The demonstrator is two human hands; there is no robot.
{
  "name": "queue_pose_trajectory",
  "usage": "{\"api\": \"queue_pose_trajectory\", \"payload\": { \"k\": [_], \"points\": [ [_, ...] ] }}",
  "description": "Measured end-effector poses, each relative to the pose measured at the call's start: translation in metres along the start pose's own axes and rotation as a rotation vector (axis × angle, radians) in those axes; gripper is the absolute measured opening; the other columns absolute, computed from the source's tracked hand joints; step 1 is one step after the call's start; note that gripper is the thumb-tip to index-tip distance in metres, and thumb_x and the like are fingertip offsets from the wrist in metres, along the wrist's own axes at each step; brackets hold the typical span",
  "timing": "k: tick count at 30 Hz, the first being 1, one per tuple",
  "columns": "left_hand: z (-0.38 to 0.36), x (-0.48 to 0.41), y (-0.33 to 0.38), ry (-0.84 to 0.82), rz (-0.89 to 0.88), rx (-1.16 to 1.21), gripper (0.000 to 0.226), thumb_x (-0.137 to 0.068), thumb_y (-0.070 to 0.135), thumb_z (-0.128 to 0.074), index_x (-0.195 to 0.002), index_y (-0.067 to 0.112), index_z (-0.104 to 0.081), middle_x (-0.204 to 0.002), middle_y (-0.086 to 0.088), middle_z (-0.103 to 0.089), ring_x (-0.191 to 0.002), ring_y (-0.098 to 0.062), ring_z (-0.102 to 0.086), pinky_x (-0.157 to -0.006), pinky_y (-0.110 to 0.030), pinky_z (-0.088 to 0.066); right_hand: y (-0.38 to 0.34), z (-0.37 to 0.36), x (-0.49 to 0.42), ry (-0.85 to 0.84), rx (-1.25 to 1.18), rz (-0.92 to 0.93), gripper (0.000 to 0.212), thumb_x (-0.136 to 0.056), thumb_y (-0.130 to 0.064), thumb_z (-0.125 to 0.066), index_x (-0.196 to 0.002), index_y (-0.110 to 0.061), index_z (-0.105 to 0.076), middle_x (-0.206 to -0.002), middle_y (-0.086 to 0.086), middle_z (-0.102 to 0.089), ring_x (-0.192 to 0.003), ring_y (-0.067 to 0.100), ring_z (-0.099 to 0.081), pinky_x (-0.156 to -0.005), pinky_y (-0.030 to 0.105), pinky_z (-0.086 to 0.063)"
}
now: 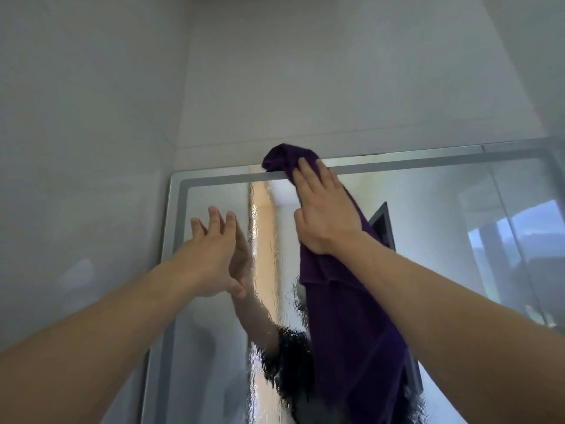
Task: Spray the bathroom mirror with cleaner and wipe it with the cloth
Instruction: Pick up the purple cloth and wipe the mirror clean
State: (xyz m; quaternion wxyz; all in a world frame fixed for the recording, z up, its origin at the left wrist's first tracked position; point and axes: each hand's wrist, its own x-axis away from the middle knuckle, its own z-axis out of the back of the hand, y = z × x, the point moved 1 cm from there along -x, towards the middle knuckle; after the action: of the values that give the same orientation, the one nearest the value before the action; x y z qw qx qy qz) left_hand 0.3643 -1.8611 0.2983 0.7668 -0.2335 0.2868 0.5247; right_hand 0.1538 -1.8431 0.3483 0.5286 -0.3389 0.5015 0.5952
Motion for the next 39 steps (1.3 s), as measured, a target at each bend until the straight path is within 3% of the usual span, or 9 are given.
{"api": "queue_pose_trajectory", "payload": {
  "k": [4,9,12,16,22,27,30,35,39],
  "points": [
    [-0.001,-0.002,-0.002,-0.003,0.014,0.003,0.15,-0.067,0.054,-0.089,-0.158,0.017,0.025,-0.165,-0.012,0.032,-0.154,-0.045,0.016,-0.124,-0.054,-0.021,-0.044,-0.013,0.019,-0.071,-0.012,0.112,0.074,-0.098,-0.036,-0.032,-0.163,-0.013,-0.006,-0.172,0.007,0.004,-0.158,0.031,0.008,-0.128,0.045,0.001],
    [0.0,0.0,-0.006,0.038,-0.031,0.0,0.144,-0.061,0.058,-0.09,-0.161,0.02,0.007,-0.17,-0.013,0.012,-0.154,-0.049,0.003,-0.126,-0.054,-0.021,-0.077,-0.039,0.095,-0.16,-0.074,0.262,0.079,-0.091,-0.043,-0.019,-0.163,-0.012,-0.005,-0.172,0.008,0.006,-0.157,0.029,0.016,-0.128,0.048,0.001],
    [-0.001,0.001,-0.005,0.02,0.002,0.024,0.149,-0.065,0.054,-0.09,-0.16,0.02,0.019,-0.168,-0.011,0.025,-0.154,-0.046,0.014,-0.125,-0.054,-0.018,-0.053,-0.042,0.128,-0.164,-0.025,0.324,0.079,-0.091,-0.039,-0.035,-0.162,-0.012,-0.013,-0.172,0.008,-0.003,-0.158,0.029,0.008,-0.128,0.046,-0.002],
    [-0.005,0.001,-0.003,0.047,0.029,0.012,0.148,-0.067,0.057,-0.087,-0.159,0.02,0.024,-0.167,-0.007,0.029,-0.155,-0.04,0.017,-0.124,-0.055,-0.019,0.0,-0.028,0.139,-0.182,-0.016,0.381,0.078,-0.09,-0.033,-0.041,-0.162,-0.015,-0.018,-0.172,0.003,-0.004,-0.159,0.026,0.006,-0.127,0.042,0.002],
    [-0.009,-0.003,-0.005,0.085,0.033,0.019,0.149,-0.064,0.059,-0.088,-0.16,0.023,0.02,-0.168,-0.005,0.026,-0.156,-0.038,0.014,-0.125,-0.057,-0.022,0.04,-0.003,0.097,-0.108,0.012,0.234,0.077,-0.086,-0.035,-0.03,-0.159,-0.012,-0.028,-0.17,0.008,-0.016,-0.158,0.029,-0.01,-0.127,0.048,-0.015],
    [-0.011,-0.002,-0.012,0.101,0.02,0.068,0.146,-0.066,0.056,-0.088,-0.16,0.025,0.019,-0.168,-0.001,0.027,-0.156,-0.035,0.017,-0.125,-0.054,-0.018,0.035,0.004,0.026,0.015,-0.031,0.015,0.072,-0.094,-0.025,-0.035,-0.162,-0.015,-0.013,-0.172,0.003,-0.002,-0.159,0.026,0.001,-0.129,0.04,-0.003],
    [-0.015,-0.004,-0.008,0.114,0.016,0.084,0.146,-0.066,0.055,-0.089,-0.16,0.026,0.018,-0.168,0.0,0.026,-0.156,-0.034,0.017,-0.125,-0.054,-0.018,0.017,0.002,-0.013,0.08,-0.028,-0.044,0.071,-0.096,-0.025,-0.033,-0.163,-0.012,-0.012,-0.172,0.007,-0.004,-0.158,0.03,-0.001,-0.129,0.042,-0.003],
    [-0.014,-0.007,-0.011,0.123,0.007,0.118,0.147,-0.065,0.051,-0.091,-0.16,0.028,0.019,-0.168,0.0,0.027,-0.156,-0.035,0.017,-0.125,-0.053,-0.02,-0.062,-0.011,-0.04,0.039,-0.086,0.069,0.07,-0.098,-0.03,-0.031,-0.163,-0.012,-0.013,-0.172,0.007,-0.003,-0.158,0.03,0.001,-0.129,0.043,-0.001],
    [-0.025,-0.011,-0.031,0.2,-0.065,0.222,0.144,-0.059,0.072,-0.08,-0.16,0.034,0.016,-0.17,0.007,0.018,-0.158,-0.026,0.013,-0.125,-0.056,-0.024,-0.112,-0.025,-0.028,-0.011,-0.202,0.224,0.06,-0.102,-0.028,-0.032,-0.16,-0.017,-0.025,-0.172,0.001,-0.011,-0.159,0.022,-0.001,-0.129,0.039,0.002]
  ]
}}
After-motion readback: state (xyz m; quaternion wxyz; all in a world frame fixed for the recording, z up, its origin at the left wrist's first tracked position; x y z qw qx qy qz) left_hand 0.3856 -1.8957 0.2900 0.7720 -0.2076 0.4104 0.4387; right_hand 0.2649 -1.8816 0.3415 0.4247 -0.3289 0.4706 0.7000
